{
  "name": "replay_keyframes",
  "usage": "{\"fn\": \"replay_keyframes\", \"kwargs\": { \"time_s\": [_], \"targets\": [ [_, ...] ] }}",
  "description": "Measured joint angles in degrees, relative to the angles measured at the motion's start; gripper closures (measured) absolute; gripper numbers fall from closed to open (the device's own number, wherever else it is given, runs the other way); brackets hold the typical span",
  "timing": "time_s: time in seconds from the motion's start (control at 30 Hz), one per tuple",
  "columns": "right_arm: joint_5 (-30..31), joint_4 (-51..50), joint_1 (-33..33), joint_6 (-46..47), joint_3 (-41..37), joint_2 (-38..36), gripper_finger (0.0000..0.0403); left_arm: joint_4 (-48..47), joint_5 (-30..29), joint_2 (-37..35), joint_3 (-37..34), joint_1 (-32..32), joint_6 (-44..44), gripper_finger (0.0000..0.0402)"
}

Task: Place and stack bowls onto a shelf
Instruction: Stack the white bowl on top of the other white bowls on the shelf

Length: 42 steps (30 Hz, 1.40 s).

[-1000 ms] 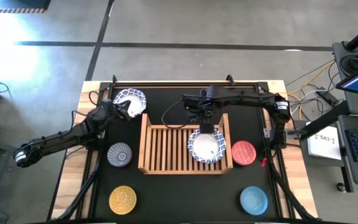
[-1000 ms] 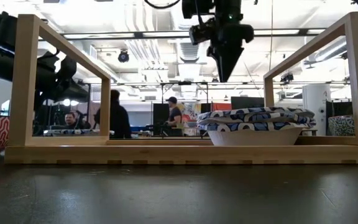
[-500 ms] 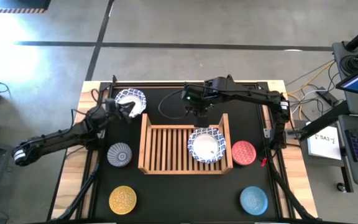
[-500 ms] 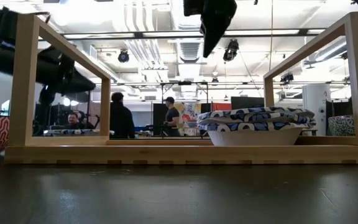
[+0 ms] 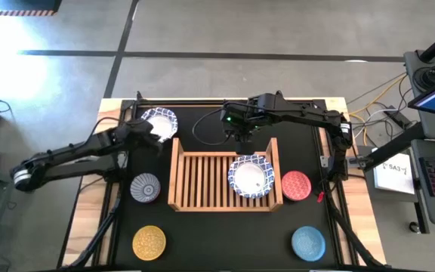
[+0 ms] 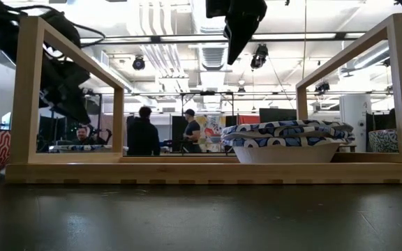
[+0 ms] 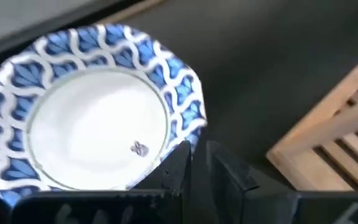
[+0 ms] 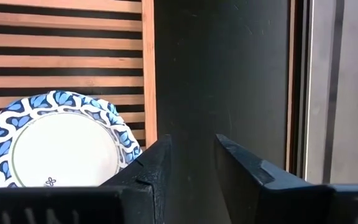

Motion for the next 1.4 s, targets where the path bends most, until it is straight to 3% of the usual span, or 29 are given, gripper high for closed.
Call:
{"fn": "replay_keyframes", "kwargs": {
  "time_s": [0.5, 0.7, 1.0, 1.17, 1.33, 1.4],
  "targets": [
    [-0.09, -0.03, 0.01, 0.09, -0.02, 0.04, 0.0277, -1.57, 0.74, 12.54, 1.88, 0.0, -2.52, 0.0246],
    [-0.09, -0.05, 0.01, 1.13, -0.02, 0.04, 0.0277, -0.49, -5.58, 17.35, 2.15, 0.0, -1.99, 0.024],
    [-0.09, -0.03, 0.01, 1.02, -0.02, 0.04, 0.0278, 3.53, -6.31, 24.93, 2.08, 0.0, -0.39, 0.024],
    [-0.09, -0.03, 0.01, 1.0, -0.02, 0.04, 0.0279, 4.57, -7.81, 28.08, 2.17, 0.0, -0.45, 0.0274],
    [-0.08, -0.03, 0.01, 1.1, -0.04, 0.07, 0.0287, 4.52, -7.87, 28.39, 2.93, 0.0, 0.03, 0.037],
    [-0.07, -0.03, 0.01, 1.04, -0.04, 0.07, 0.0291, 4.53, -7.77, 27.72, 3.42, 0.0, 0.54, 0.0391]
  ]
}}
